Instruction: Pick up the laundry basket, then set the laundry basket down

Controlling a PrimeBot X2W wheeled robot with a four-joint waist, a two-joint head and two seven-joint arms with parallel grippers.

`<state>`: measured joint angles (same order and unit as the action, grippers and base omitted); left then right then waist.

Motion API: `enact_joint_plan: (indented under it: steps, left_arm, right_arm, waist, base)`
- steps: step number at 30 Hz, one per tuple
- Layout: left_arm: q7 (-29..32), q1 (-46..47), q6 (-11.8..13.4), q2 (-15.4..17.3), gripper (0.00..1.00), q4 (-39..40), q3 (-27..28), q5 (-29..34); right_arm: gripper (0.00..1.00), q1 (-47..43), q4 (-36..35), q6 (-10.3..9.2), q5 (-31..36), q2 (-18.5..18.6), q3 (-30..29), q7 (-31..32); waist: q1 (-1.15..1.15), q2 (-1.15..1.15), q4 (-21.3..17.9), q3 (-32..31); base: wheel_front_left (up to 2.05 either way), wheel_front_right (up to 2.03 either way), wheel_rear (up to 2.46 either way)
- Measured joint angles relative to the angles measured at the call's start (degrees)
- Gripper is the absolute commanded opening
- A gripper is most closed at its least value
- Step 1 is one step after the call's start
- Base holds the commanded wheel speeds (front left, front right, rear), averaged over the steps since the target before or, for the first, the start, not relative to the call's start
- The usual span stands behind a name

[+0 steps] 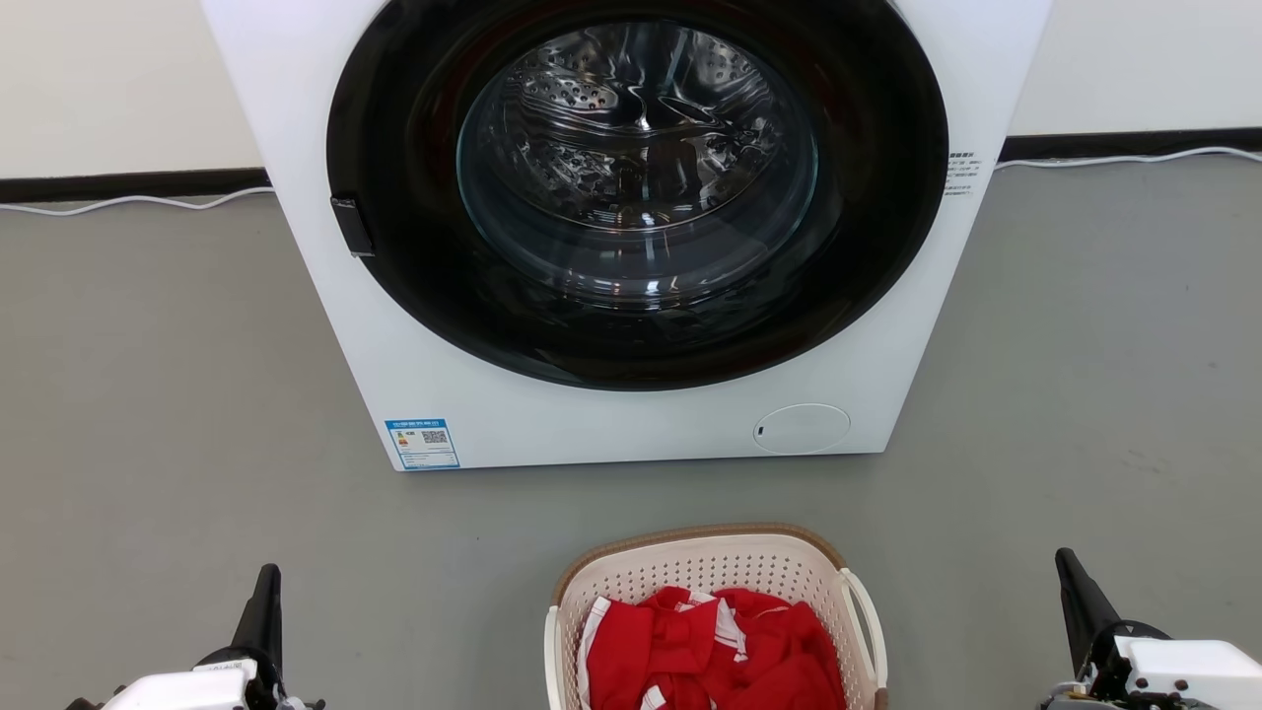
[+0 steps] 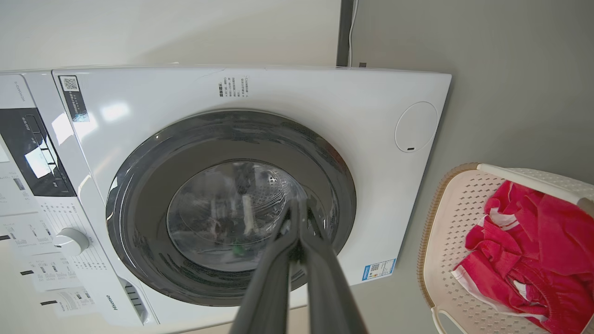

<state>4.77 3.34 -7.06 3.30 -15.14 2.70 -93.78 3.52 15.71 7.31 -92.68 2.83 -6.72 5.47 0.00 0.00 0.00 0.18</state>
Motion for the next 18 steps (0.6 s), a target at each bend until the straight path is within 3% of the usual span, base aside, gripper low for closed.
enact_joint_plan:
  steps: [18]
  left_arm:
    - [0.2,0.0,0.0,-0.2,0.0,0.0,0.4,0.1]
  right_arm:
    - [0.0,0.0,0.0,0.0,0.0,-0.1,-0.2,0.0]
  waist:
    - [0.0,0.0,0.0,0.0]
  base:
    - [0.0,0.0,0.0]
